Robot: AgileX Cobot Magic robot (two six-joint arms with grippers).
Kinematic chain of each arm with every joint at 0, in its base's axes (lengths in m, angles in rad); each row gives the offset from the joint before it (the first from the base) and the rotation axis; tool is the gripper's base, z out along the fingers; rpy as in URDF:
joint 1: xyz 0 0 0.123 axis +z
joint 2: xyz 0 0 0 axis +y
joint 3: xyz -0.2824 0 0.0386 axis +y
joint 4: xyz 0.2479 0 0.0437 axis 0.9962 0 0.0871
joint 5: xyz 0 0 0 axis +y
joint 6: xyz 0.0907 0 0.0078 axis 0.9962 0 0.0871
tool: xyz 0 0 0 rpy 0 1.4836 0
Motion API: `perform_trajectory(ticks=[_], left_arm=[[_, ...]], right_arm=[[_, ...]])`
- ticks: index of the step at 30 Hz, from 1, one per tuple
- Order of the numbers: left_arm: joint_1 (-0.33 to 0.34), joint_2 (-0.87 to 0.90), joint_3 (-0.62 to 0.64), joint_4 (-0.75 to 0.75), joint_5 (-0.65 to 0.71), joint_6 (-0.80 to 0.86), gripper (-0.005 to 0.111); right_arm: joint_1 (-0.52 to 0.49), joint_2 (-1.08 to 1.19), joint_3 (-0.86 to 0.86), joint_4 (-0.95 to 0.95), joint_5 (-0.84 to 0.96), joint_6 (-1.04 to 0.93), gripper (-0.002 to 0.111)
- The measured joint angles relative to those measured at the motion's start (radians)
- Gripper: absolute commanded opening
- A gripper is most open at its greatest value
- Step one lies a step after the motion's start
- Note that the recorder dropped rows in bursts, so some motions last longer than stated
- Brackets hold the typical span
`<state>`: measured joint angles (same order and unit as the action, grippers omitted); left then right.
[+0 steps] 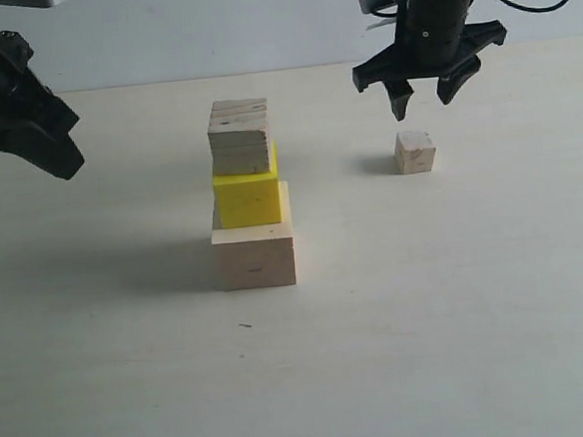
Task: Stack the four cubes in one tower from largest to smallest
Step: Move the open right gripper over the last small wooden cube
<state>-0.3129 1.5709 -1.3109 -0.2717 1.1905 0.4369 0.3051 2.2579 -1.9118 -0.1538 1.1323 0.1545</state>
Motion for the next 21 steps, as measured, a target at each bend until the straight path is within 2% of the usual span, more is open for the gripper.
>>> perform_trajectory(ticks=[21], left_arm=[[0.0, 0.0, 0.0, 0.0, -0.012, 0.0, 0.0]], right_arm=[[0.0, 0.1, 0.0, 0.071, -0.026, 0.022, 0.059]])
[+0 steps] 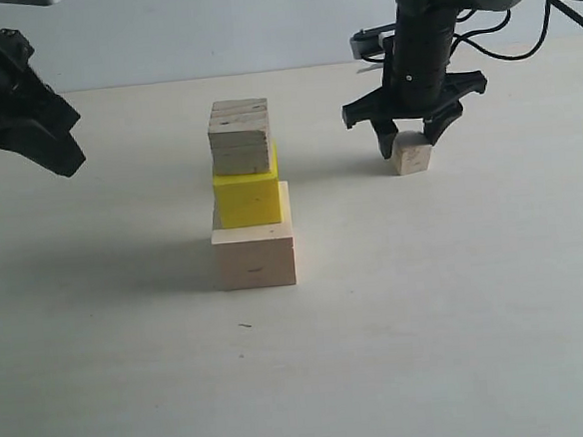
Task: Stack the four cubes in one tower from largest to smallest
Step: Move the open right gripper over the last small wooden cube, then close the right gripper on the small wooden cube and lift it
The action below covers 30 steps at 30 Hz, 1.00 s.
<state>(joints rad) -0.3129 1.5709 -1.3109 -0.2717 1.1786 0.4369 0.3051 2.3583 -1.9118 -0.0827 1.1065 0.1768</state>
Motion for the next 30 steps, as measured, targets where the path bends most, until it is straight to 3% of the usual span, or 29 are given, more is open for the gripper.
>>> perform_trajectory(ticks=[22, 25, 30], left_arm=[[0.0, 0.0, 0.0, -0.014, -0.002, 0.0, 0.0], [0.0, 0.0, 0.0, -0.014, -0.002, 0.0, 0.0], [0.0, 0.0, 0.0, -0.014, -0.002, 0.0, 0.0]], right_arm=[[-0.011, 0.012, 0.0, 0.014, -0.022, -0.038, 0.052], [-0.011, 0.029, 0.0, 0.014, -0.022, -0.041, 0.046], [-0.011, 0.036, 0.0, 0.014, -0.029, -0.047, 0.009]])
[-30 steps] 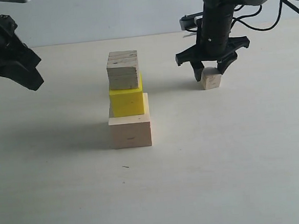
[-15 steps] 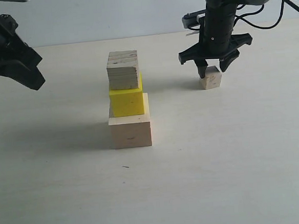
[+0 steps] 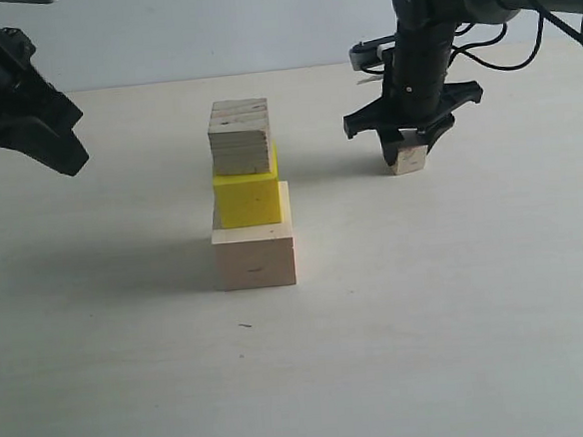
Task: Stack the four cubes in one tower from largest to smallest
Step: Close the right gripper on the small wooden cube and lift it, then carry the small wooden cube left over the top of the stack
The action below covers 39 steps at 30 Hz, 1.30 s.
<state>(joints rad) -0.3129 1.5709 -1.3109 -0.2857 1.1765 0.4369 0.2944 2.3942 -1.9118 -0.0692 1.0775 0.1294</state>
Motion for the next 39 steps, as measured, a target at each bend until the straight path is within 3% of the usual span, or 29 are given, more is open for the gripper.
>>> perform_trajectory(ticks=[1, 2, 11, 15, 20, 24, 29, 34, 39], left_arm=[[0.0, 0.0, 0.0, 0.0, 0.0, 0.002, 0.0], [0.0, 0.0, 0.0, 0.0, 0.0, 0.002, 0.0], [0.0, 0.0, 0.0, 0.0, 0.0, 0.002, 0.0], [0.0, -0.001, 0.013, 0.0, -0.002, 0.002, 0.0], [0.0, -0.002, 0.05, 0.029, -0.002, 0.002, 0.0], [0.0, -0.002, 0.058, 0.039, -0.025, 0.002, 0.0], [0.0, -0.002, 0.058, 0.04, -0.065, 0.002, 0.0], [0.0, -0.002, 0.058, 0.04, -0.077, 0.002, 0.0], [0.0, -0.002, 0.058, 0.04, -0.079, 0.004, 0.0]], right_arm=[[0.0, 0.0, 0.0, -0.002, -0.002, -0.006, 0.001], [0.0, 0.0, 0.0, -0.002, -0.002, -0.014, 0.0], [-0.002, -0.052, 0.005, 0.053, -0.012, -0.137, 0.0], [-0.013, -0.141, 0.074, 0.212, -0.142, -0.243, 0.0], [-0.015, -0.297, 0.298, 0.405, -0.38, -0.467, 0.0], [-0.026, -0.443, 0.485, 0.601, -0.515, -0.726, 0.0], [-0.057, -0.635, 0.682, 1.086, -0.54, -1.286, 0.0], [-0.105, -0.787, 0.84, 1.487, -0.334, -1.784, 0.0], [-0.135, -0.842, 0.923, 1.559, -0.156, -2.002, 0.0]])
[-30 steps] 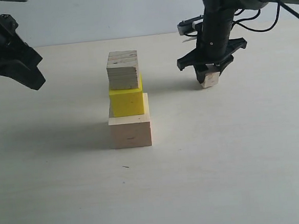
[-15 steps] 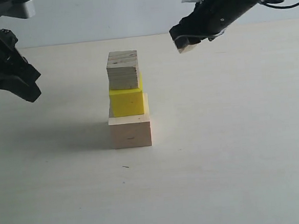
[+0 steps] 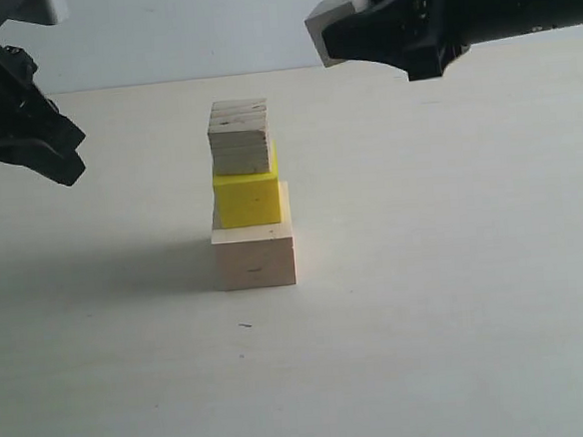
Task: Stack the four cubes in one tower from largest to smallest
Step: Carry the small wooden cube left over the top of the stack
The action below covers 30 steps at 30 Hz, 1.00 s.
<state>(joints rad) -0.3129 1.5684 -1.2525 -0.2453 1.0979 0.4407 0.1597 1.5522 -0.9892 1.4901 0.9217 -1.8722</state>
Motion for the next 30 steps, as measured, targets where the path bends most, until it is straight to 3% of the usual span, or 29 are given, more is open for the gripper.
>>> perform_trajectory(ticks=[9, 16, 22, 30], left_arm=[[0.0, 0.0, 0.0, -0.016, -0.002, 0.02, 0.0], [0.0, 0.0, 0.0, -0.053, -0.006, 0.048, 0.0], [0.0, 0.0, 0.0, -0.057, -0.006, 0.051, 0.0], [0.0, 0.0, 0.0, -0.057, -0.008, 0.053, 0.0]], right_arm=[[-0.004, 0.053, 0.014, 0.11, 0.128, -0.209, 0.0], [-0.006, 0.186, -0.078, 0.148, 0.261, -0.221, 0.0], [-0.006, 0.281, -0.191, 0.088, 0.28, -0.221, 0.0], [-0.001, 0.353, -0.207, 0.069, 0.282, -0.221, 0.0]])
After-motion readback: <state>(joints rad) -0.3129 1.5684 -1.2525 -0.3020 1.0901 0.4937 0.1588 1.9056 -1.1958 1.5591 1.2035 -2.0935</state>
